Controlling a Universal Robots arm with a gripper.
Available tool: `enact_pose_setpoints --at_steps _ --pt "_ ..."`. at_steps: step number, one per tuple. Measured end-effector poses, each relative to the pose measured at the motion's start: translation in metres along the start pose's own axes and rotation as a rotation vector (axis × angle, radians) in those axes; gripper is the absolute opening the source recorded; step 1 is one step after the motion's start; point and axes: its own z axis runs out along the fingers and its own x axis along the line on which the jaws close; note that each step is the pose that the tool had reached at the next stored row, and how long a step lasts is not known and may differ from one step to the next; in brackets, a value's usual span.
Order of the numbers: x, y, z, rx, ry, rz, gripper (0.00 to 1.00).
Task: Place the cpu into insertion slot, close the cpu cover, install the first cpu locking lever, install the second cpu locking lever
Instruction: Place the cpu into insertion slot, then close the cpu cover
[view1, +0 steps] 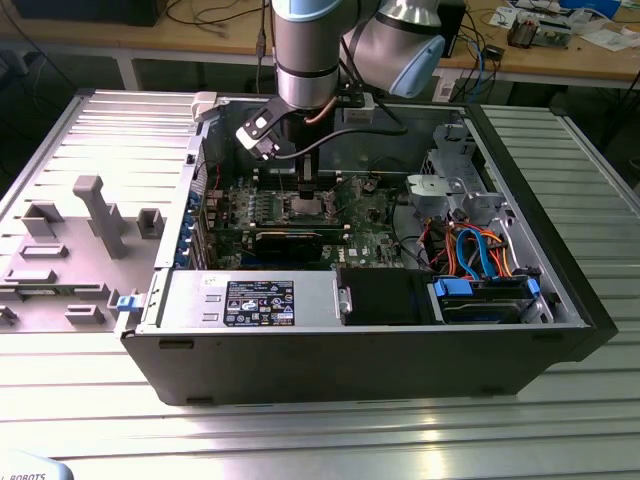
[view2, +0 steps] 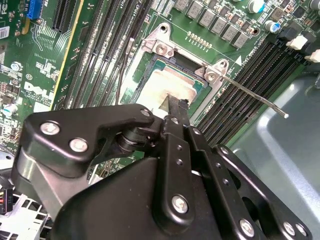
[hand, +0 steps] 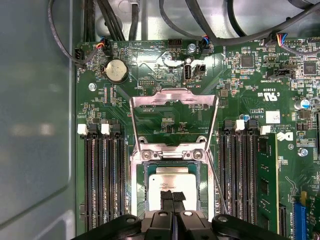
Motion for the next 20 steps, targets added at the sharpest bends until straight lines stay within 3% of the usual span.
enact_pose_setpoints --at_steps 17,18,19,20 --pt "0.0 0.0005 0.0 0.0 0.0 0.0 0.11" --pt "0.0 0.0003 -0.0017 -0.0005 -0.0026 0.0 0.11" --pt "0.0003 0.001 -0.0217 -0.0007 -0.0029 0.0 0.11" --pt "0.0003 0.001 -0.022 -0.0008 -0.0027 0.0 0.11"
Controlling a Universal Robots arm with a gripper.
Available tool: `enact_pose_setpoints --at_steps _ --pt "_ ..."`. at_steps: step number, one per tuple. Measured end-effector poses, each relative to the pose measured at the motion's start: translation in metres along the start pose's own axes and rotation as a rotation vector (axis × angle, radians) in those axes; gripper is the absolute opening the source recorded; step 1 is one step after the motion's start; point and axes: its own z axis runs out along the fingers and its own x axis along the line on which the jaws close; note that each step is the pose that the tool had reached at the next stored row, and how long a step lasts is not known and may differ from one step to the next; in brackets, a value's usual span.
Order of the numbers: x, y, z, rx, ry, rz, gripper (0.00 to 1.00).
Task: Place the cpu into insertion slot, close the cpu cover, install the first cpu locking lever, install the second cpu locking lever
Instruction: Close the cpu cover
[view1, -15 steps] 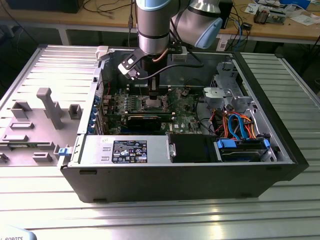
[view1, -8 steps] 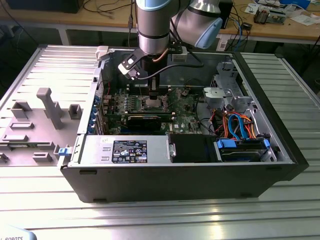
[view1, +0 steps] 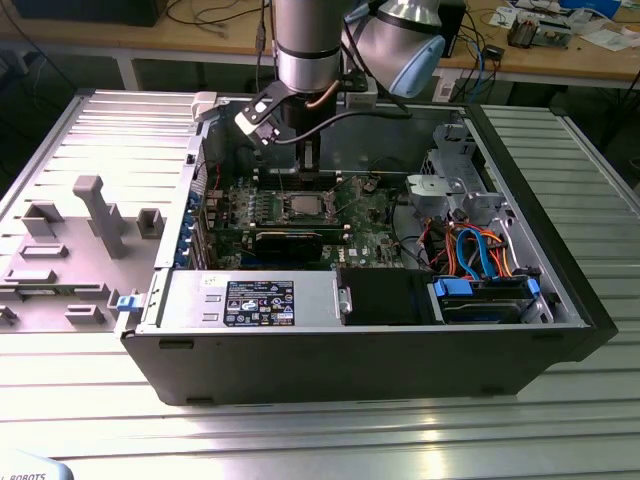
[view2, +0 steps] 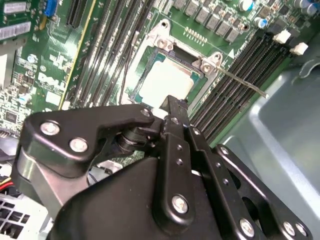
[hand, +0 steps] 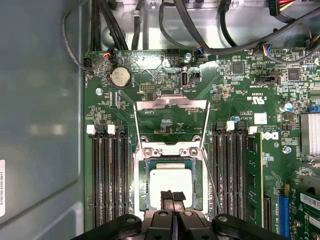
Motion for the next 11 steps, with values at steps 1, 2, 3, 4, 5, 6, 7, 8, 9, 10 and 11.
enact_pose_setpoints --at_steps 1,2,3,4,5,6,7,8,9,10,11 --pt "0.0 0.0 0.0 0.0001 0.0 0.0 0.11" --pt "0.0 0.0 -0.0001 0.0001 -0.0002 0.0 0.11" --pt "0.0 0.0 -0.0001 0.0003 0.0 0.0 0.11" --pt "0.0 0.0006 -0.0002 0.0029 -0.0002 0.0 0.11" --pt "0.0 0.0014 -0.0002 0.0072 -0.0004 0.0 0.11" --pt "0.0 0.0023 -0.0001 0.0112 -0.0003 0.0 0.11" --pt "0.0 0.0029 0.0 0.0144 -0.0003 0.0 0.11" --pt "0.0 0.0031 -0.0001 0.0154 -0.0004 0.0 0.11" --pt "0.0 0.0031 0.0 0.0155 -0.0004 0.0 0.11" --pt "0.0 0.0031 -0.0001 0.0156 -0.0005 0.0 0.11" --pt "0.0 0.0031 -0.0001 0.0157 -0.0005 0.0 0.11"
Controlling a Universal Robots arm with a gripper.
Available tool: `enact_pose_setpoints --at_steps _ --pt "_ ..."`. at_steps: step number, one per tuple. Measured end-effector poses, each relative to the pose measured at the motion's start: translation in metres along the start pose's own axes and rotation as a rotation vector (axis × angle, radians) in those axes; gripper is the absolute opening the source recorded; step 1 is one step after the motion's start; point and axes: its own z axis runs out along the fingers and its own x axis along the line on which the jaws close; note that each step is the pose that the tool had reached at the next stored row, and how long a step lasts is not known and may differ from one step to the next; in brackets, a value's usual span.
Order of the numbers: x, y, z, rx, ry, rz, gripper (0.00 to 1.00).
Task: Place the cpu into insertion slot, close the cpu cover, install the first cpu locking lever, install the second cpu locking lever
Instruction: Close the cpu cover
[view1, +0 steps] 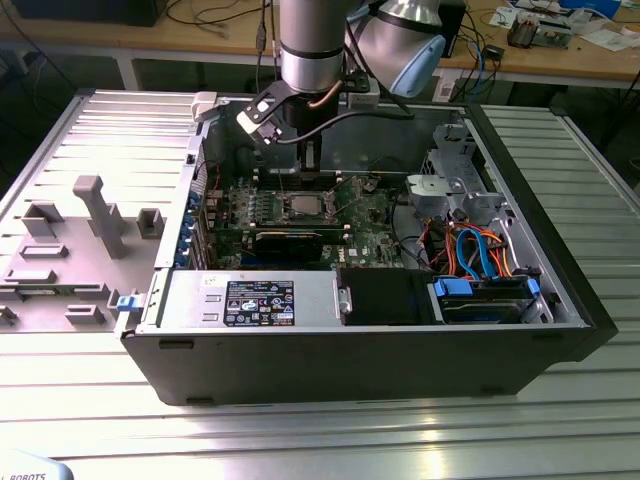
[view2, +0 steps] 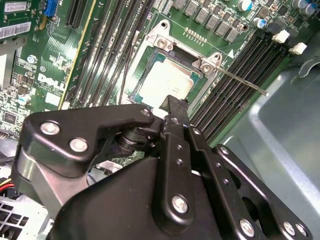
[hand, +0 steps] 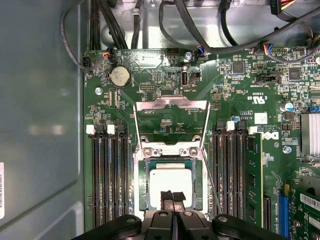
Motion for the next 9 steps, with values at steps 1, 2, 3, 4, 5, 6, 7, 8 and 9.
enact_pose_setpoints --at_steps 1,2,3,4,5,6,7,8,9 --pt "0.0 0.0 0.0 0.0 0.0 0.0 0.11" --pt "0.0 0.0 0.0 0.0001 0.0001 0.0 0.11" --pt "0.0 0.0 0.0 0.0002 0.0 0.0 0.11" --pt "0.0 0.0003 0.0 0.0001 0.0 0.0 0.11" --pt "0.0 0.0007 0.0 0.0002 0.0 0.0 0.11" --pt "0.0 0.0013 0.0001 0.0002 0.0 0.0 0.11" --pt "0.0 0.0017 0.0001 0.0001 0.0 0.0 0.11" --pt "0.0 0.0018 0.0001 0.0001 0.0 0.0 0.11" --pt "0.0 0.0018 0.0001 0.0001 0.0001 0.0 0.11"
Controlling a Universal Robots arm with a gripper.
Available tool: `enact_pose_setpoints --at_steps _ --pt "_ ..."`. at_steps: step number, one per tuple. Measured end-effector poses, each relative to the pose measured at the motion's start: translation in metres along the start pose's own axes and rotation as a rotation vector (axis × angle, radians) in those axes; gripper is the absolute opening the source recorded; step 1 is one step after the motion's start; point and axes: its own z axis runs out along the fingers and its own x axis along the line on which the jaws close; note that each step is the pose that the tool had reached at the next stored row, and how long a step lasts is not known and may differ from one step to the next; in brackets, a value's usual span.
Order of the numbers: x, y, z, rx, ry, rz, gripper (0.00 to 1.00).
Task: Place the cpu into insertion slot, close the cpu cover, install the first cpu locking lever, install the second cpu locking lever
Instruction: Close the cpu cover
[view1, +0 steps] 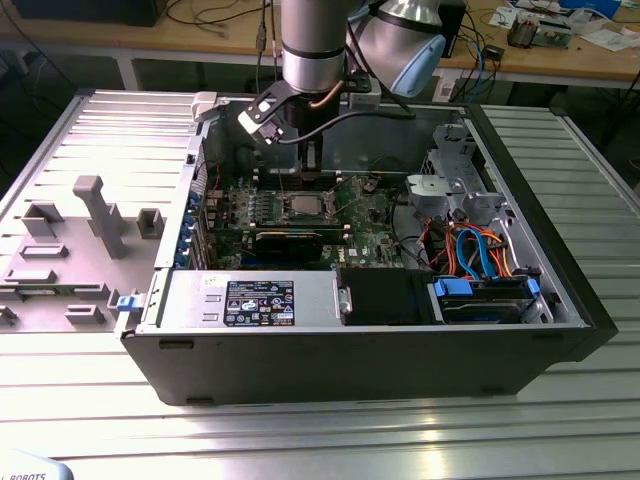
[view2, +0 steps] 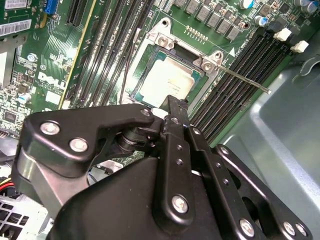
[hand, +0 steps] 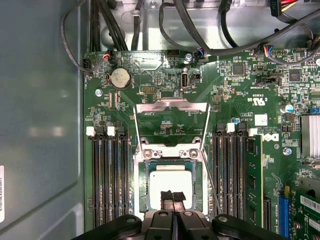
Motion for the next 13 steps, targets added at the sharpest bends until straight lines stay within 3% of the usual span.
enact_pose_setpoints --at_steps 13 --pt "0.0 0.0002 -0.0013 0.0 0.0 0.0 0.11"
